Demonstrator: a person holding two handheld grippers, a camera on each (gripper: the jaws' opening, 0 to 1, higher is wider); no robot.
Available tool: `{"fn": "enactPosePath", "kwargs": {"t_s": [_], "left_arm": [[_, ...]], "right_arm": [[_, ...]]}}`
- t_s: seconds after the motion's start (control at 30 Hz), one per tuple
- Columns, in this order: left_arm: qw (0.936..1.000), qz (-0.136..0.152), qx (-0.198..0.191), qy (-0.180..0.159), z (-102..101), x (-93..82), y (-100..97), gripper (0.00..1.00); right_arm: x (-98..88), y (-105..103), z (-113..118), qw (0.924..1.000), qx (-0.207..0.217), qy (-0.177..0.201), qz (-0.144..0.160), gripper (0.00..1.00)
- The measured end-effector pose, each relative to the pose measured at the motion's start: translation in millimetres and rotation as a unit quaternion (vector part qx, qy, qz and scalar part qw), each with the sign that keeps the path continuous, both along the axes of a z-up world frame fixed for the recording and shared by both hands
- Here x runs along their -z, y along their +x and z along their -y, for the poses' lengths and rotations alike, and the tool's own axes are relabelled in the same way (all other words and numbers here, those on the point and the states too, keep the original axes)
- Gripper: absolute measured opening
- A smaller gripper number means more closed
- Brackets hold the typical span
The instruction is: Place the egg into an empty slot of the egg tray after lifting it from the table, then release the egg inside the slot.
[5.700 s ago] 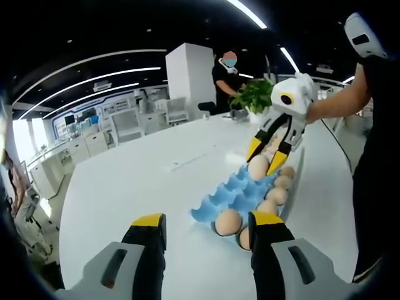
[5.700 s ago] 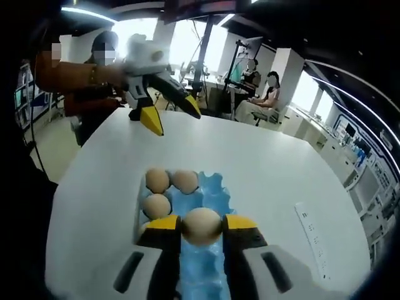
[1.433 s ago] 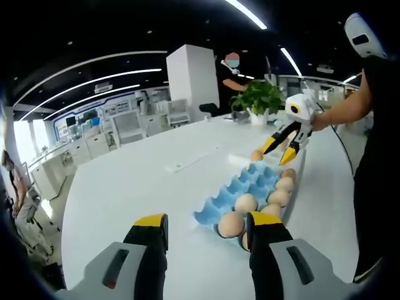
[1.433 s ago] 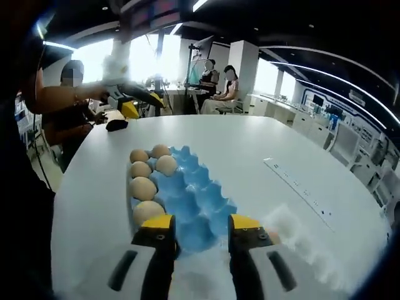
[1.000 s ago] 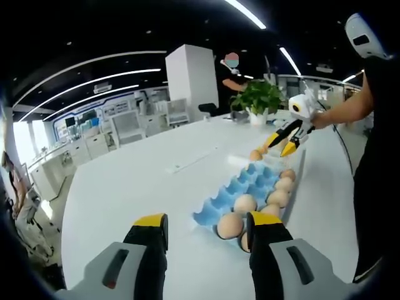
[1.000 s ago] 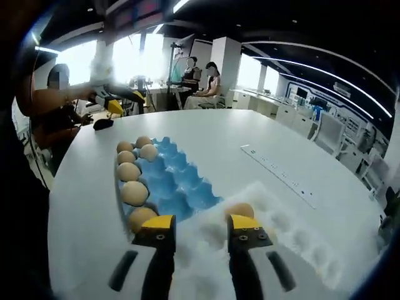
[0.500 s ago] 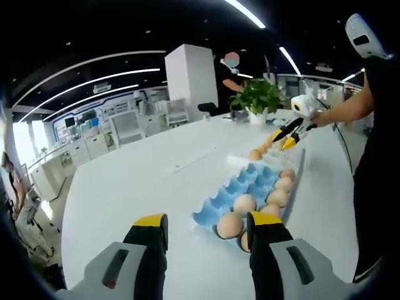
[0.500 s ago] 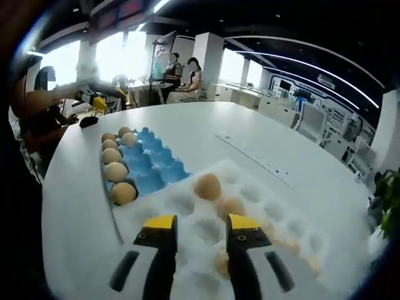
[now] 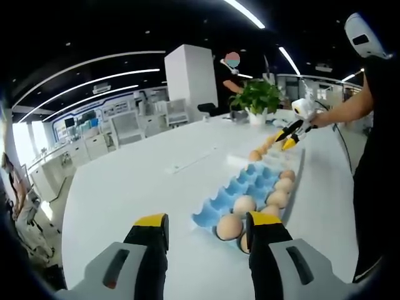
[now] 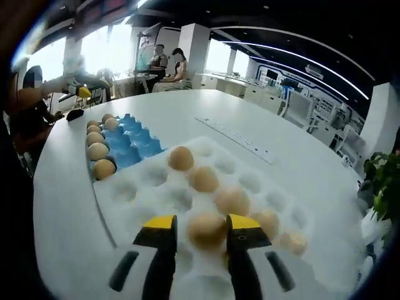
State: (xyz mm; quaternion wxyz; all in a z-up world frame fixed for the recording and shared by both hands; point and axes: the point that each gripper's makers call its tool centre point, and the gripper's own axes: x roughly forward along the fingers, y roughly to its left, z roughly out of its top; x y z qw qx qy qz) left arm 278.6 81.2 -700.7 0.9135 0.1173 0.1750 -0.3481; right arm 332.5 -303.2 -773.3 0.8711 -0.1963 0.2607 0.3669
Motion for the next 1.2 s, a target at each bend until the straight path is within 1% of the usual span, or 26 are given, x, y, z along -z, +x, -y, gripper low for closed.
{"fn": "enactPosePath", "kwargs": {"t_s": [0.07,0.2,0.23,0.37,0.4,0.43,0.47,0.53,0.63,0.7,0.73,0.83,0.93,1.0,1.1,1.2], "left_arm": [[1.0000,-0.001,-0.001,-0.001,0.4,0.0,-0.1,0.50],[1.0000,0.000,-0.001,0.000,-0.5,-0.3,0.4,0.50],[1.0000,0.000,-0.001,-0.001,-1.0,-0.2,0.7,0.50],[1.0000,0.001,0.000,-0.002,-0.8,-0.9,0.8,0.50],[1.0000,0.001,0.000,-0.001,-0.7,-0.9,1.0,0.50],[1.0000,0.000,0.000,0.000,-0.7,-0.6,0.8,0.50],[1.0000,-0.001,0.000,0.000,-0.6,-0.6,0.7,0.50],[1.0000,0.001,0.000,-0.001,-0.7,-1.1,0.5,0.50],[1.0000,0.000,-0.001,0.002,-1.9,-0.6,0.4,0.50],[1.0000,0.000,-0.001,0.002,-2.0,-0.5,0.5,0.50],[1.0000,0.000,-0.001,0.002,-1.9,-0.6,0.5,0.50],[1.0000,0.000,0.000,0.003,-0.9,-0.9,0.6,0.49],[1.0000,0.002,-0.001,0.002,-0.7,-1.9,0.5,0.49],[1.0000,0.003,-0.002,0.003,-1.6,-2.1,0.5,0.49],[1.0000,0.002,-0.003,0.004,-2.5,-1.4,0.0,0.49],[1.0000,0.002,-0.004,0.003,-2.8,-1.6,-0.5,0.49]], "right_arm": [[4.0,1.5,4.2,0.9999,0.009,0.000,-0.008,0.32],[8.7,0.5,4.6,0.9997,0.014,0.006,-0.019,0.30],[8.0,1.3,4.5,0.9998,0.014,0.006,-0.015,0.30],[9.2,5.8,4.1,0.9996,0.022,0.008,-0.019,0.27],[11.6,5.9,2.9,0.9997,0.015,-0.003,-0.018,0.28],[12.5,5.9,4.1,0.9996,0.000,-0.027,-0.012,0.28],[12.6,5.9,1.8,0.9995,0.013,-0.018,-0.022,0.28],[13.9,5.8,3.4,0.9994,0.005,-0.025,-0.023,0.28],[14.6,5.9,2.6,0.9988,0.000,-0.035,-0.034,0.28],[15.7,6.6,2.4,0.9982,-0.002,-0.039,-0.046,0.28],[17.1,6.3,3.3,0.9976,0.000,-0.038,-0.059,0.28],[18.6,7.6,4.1,0.9964,0.000,-0.040,-0.075,0.28],[19.7,7.1,2.5,0.9940,0.000,-0.058,-0.092,0.28],[20.3,7.2,2.9,0.9928,0.002,-0.059,-0.105,0.29],[21.3,6.7,4.1,0.9922,0.003,-0.056,-0.112,0.28],[21.1,5.8,1.9,0.9916,0.006,-0.067,-0.110,0.28]]}}
